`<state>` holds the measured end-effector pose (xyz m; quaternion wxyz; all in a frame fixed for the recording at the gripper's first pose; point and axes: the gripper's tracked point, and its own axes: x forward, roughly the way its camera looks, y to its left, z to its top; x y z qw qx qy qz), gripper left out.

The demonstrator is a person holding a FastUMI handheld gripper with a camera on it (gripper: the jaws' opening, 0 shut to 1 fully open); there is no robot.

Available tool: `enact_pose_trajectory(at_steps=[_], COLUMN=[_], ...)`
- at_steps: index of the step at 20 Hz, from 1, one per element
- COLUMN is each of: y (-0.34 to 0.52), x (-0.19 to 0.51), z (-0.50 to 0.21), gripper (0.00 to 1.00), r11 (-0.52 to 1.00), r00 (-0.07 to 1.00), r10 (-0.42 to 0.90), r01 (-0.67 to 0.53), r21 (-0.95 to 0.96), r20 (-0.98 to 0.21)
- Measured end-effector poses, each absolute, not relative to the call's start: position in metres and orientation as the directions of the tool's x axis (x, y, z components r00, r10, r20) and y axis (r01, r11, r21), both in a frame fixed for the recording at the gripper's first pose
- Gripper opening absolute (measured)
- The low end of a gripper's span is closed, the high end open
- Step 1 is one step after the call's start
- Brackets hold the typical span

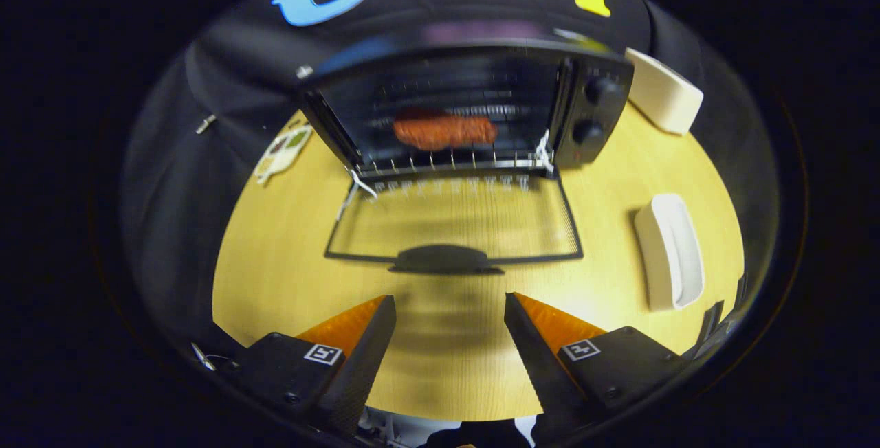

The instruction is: Open the toaster oven, put the food inside, and close the toaster oven door.

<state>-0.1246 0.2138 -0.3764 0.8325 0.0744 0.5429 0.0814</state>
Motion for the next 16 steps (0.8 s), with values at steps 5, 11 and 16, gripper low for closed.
enact_pose_trajectory(at_steps=[5, 11, 16], y=[0.218, 0.215, 0.214], x=[-0.093, -0.088, -0.086], z=[-0.402, -0.382, -0.364], gripper=[0.99, 0.98, 0.98], r11=[0.984, 0.98, 0.979], r00=[0.428, 0.524, 0.566], r10=[0.157, 0.135, 0.136], r01=[0.006, 0.054, 0.051], r21=[0.176, 0.191, 0.199], r20=[-0.89, -0.841, -0.813])
